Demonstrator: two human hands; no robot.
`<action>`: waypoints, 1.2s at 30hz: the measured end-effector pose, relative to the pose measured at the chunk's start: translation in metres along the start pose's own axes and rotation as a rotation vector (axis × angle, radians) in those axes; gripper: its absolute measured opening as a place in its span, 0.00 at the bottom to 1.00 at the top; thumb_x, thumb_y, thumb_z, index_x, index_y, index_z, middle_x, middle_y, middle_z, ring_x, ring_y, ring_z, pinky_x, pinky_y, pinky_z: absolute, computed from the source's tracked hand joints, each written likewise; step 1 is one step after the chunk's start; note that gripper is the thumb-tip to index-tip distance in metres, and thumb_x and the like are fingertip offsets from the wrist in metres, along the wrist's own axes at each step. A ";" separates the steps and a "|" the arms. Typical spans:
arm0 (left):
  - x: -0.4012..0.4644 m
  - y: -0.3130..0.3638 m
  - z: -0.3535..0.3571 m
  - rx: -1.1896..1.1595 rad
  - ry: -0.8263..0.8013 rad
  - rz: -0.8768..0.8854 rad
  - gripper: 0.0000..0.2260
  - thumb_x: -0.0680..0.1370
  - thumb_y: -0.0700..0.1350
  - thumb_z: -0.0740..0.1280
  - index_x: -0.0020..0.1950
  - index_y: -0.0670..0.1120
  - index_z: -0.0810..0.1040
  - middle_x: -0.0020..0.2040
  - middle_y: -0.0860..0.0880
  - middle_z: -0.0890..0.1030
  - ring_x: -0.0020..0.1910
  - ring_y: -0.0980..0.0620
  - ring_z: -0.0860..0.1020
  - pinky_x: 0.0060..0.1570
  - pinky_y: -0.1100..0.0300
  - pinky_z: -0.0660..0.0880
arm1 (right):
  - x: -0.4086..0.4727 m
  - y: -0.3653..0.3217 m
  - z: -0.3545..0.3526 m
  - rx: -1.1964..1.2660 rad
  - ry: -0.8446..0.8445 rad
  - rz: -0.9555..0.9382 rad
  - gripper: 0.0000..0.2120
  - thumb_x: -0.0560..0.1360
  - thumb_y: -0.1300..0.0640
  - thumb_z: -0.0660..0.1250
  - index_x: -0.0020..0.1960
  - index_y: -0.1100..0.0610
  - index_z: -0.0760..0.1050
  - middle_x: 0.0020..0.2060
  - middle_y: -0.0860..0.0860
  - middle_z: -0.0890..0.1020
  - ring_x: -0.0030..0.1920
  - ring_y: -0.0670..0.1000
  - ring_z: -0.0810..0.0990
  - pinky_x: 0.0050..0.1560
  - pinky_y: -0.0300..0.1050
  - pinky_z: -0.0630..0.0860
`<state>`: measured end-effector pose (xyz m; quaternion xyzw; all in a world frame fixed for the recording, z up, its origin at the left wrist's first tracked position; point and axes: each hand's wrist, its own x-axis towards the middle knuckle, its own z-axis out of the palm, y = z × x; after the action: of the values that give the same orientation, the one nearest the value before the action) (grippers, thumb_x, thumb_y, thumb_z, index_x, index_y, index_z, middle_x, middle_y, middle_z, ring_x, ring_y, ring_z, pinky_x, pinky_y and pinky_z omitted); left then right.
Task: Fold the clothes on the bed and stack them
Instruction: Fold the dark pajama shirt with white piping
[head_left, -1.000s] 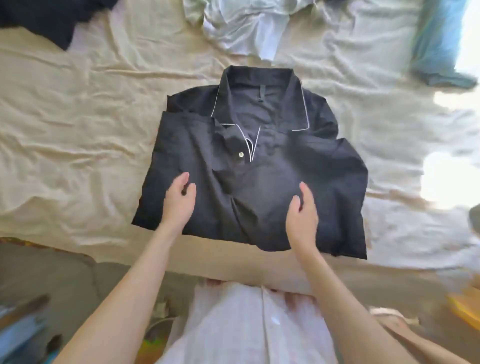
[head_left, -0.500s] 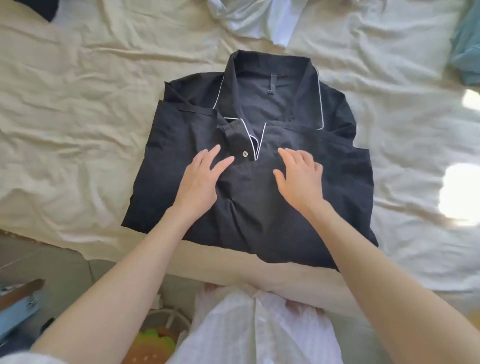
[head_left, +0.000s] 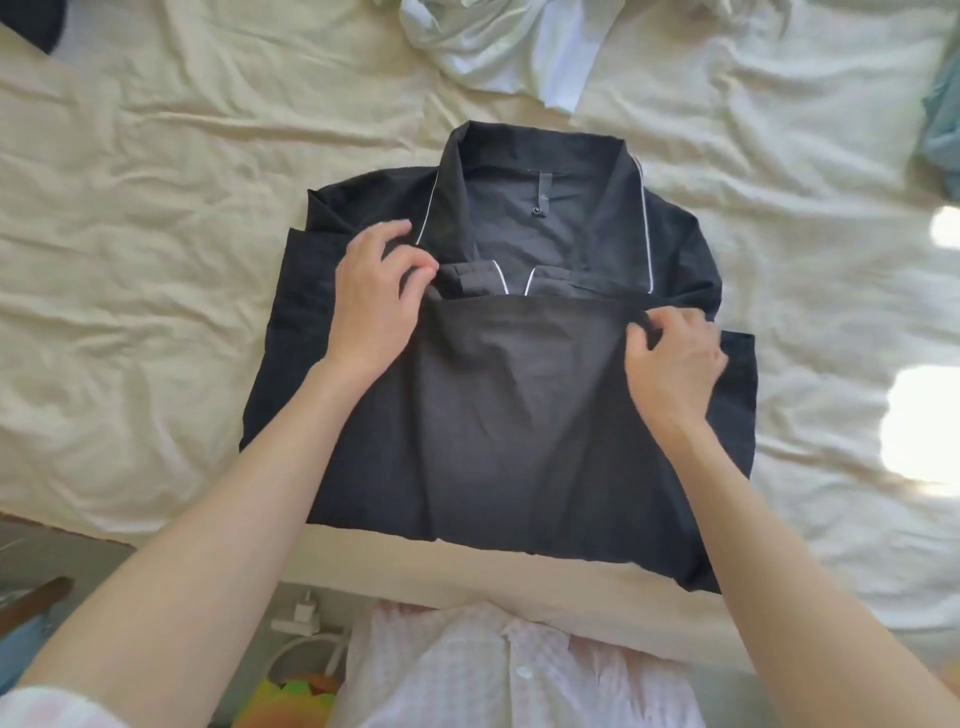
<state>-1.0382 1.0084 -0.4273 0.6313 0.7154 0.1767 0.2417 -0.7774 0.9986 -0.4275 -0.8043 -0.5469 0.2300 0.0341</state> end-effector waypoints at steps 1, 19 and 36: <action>0.005 0.000 0.000 -0.020 0.020 -0.046 0.09 0.78 0.40 0.64 0.54 0.42 0.81 0.66 0.43 0.72 0.68 0.44 0.67 0.66 0.53 0.61 | 0.004 -0.002 -0.002 -0.001 -0.006 0.043 0.14 0.77 0.56 0.62 0.61 0.58 0.74 0.61 0.56 0.74 0.64 0.58 0.67 0.63 0.53 0.62; 0.002 -0.095 -0.032 -0.294 0.046 -0.643 0.17 0.75 0.47 0.70 0.62 0.45 0.74 0.51 0.51 0.77 0.48 0.54 0.75 0.49 0.63 0.71 | -0.021 -0.049 0.039 -0.099 -0.149 -0.464 0.32 0.73 0.50 0.69 0.73 0.57 0.62 0.73 0.54 0.64 0.75 0.58 0.55 0.71 0.66 0.48; 0.056 -0.086 -0.059 -0.504 0.266 -0.558 0.05 0.78 0.39 0.63 0.45 0.48 0.74 0.41 0.53 0.77 0.38 0.60 0.74 0.45 0.64 0.70 | 0.021 -0.078 0.045 0.070 0.002 -0.441 0.06 0.74 0.56 0.68 0.48 0.58 0.80 0.53 0.51 0.79 0.60 0.55 0.72 0.63 0.50 0.59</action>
<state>-1.1464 1.0544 -0.4337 0.3054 0.8186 0.3545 0.3329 -0.8564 1.0395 -0.4504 -0.6639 -0.7011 0.2349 0.1123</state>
